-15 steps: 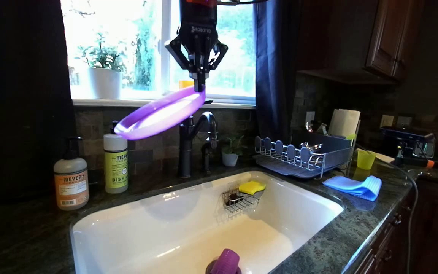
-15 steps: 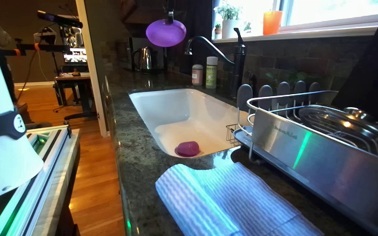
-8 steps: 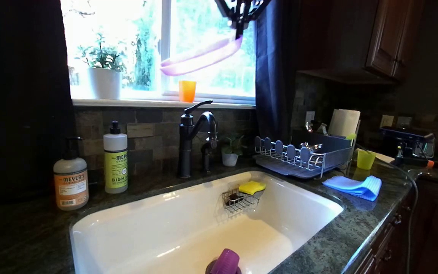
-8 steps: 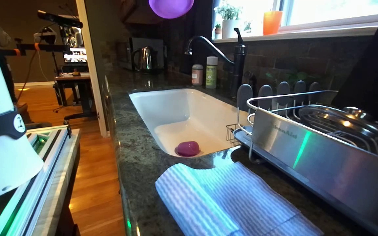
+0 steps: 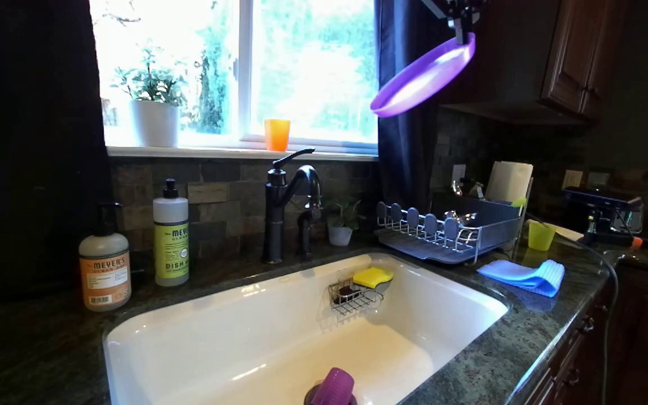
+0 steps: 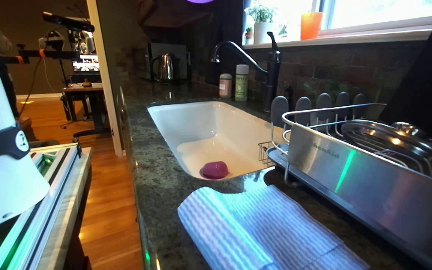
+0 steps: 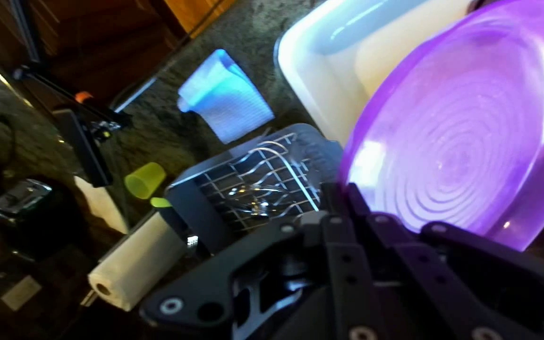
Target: Put the purple plate on the dishrack.
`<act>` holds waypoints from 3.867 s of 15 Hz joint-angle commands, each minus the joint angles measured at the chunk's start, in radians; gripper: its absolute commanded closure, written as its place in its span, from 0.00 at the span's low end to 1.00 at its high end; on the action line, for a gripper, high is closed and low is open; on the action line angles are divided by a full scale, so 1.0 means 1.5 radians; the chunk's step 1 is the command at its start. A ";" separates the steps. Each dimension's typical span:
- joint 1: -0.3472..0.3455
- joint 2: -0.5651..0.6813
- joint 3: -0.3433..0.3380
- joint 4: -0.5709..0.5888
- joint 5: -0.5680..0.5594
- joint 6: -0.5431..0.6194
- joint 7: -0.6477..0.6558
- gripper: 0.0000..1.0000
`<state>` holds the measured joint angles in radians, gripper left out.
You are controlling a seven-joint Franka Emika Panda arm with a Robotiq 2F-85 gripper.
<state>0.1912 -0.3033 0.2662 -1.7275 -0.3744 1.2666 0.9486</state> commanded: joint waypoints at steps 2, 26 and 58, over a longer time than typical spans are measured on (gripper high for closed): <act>-0.043 0.048 0.012 0.017 -0.072 -0.120 -0.002 0.99; -0.056 0.087 -0.092 -0.193 -0.363 0.083 -0.316 0.99; -0.058 0.250 -0.101 -0.207 -0.614 0.195 -0.278 0.99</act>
<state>0.1018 0.0382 0.1199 -2.0507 -1.3242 1.5877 0.4760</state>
